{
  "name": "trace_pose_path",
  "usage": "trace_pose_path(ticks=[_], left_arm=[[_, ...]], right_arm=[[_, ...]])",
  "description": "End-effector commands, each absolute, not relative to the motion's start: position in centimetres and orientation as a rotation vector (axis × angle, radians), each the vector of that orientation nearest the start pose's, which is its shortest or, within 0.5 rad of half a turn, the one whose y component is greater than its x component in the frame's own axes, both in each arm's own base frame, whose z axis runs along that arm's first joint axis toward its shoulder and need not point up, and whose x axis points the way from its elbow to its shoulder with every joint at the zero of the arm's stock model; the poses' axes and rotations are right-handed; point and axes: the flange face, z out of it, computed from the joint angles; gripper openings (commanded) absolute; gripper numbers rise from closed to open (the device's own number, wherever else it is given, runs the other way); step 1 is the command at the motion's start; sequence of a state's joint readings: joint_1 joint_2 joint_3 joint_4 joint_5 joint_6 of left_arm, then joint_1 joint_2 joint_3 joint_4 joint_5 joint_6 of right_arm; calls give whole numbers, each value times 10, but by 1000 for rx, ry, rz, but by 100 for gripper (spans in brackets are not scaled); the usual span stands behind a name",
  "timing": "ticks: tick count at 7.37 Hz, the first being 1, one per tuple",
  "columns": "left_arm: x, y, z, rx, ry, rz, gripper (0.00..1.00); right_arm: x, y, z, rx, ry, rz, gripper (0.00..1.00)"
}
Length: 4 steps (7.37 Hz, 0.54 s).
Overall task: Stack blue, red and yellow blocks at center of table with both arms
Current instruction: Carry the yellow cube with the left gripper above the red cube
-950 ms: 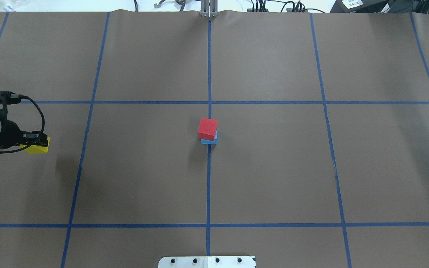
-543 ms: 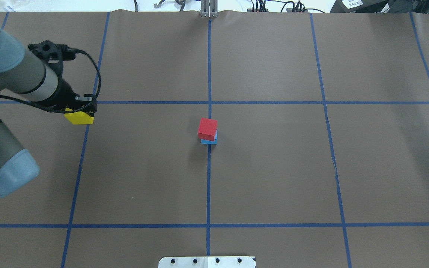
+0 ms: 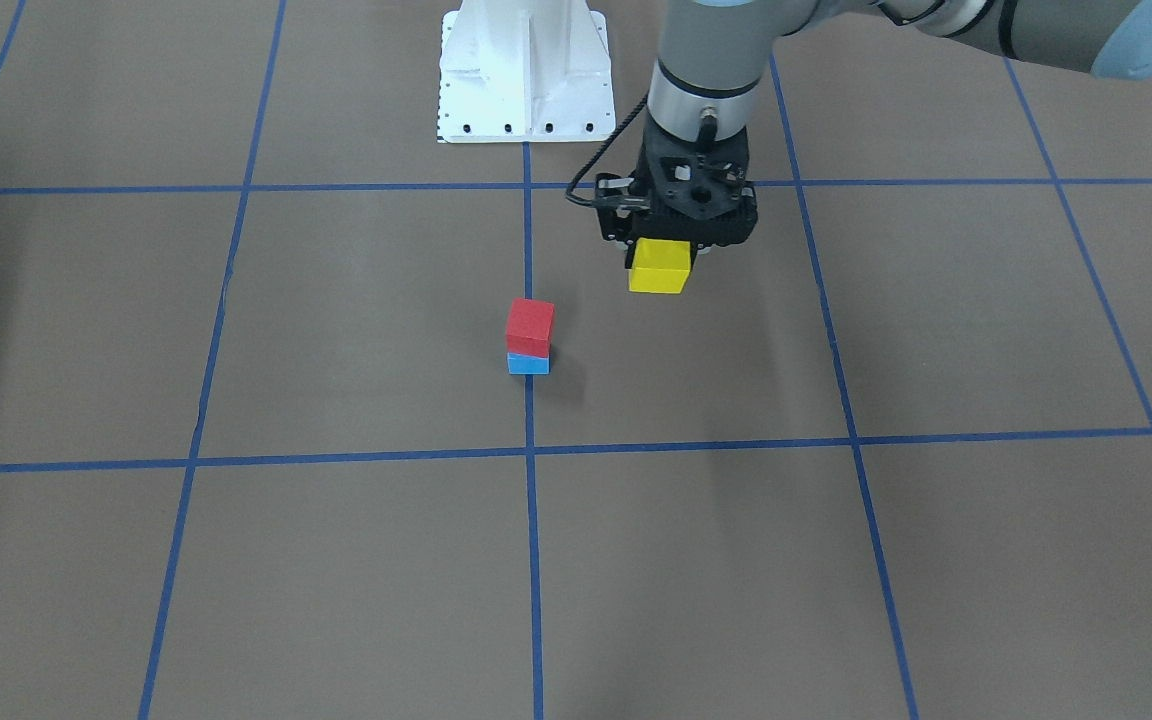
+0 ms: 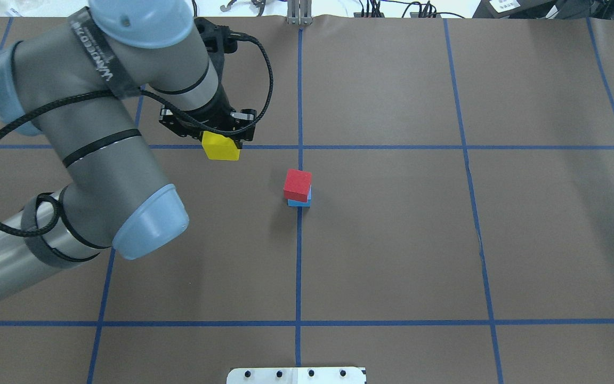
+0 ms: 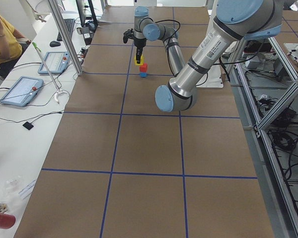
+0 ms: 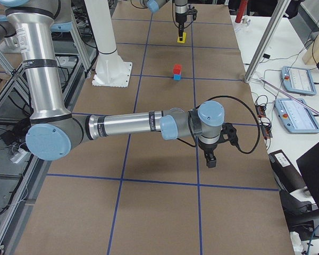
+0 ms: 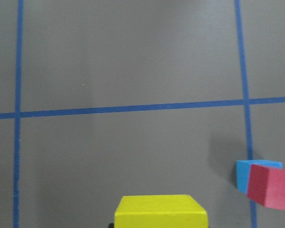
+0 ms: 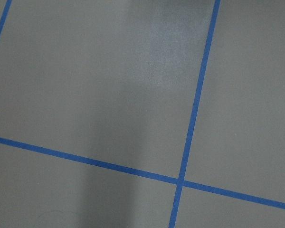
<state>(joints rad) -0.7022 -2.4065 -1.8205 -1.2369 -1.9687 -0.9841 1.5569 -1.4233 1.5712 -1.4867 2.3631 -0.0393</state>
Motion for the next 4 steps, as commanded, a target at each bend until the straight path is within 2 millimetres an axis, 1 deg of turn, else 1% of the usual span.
trace_pose_path(ticks=[1, 2, 3, 4], left_arm=[[485, -474, 76, 145, 784, 67, 0], [504, -480, 82, 152, 797, 78, 0], [529, -481, 90, 169, 804, 94, 0], [541, -487, 93, 176, 810, 100, 0]], right_arm=[[55, -564, 572, 225, -786, -141, 100], [55, -563, 573, 224, -786, -140, 100], [55, -564, 572, 226, -786, -140, 100], [55, -564, 572, 226, -787, -140, 100]])
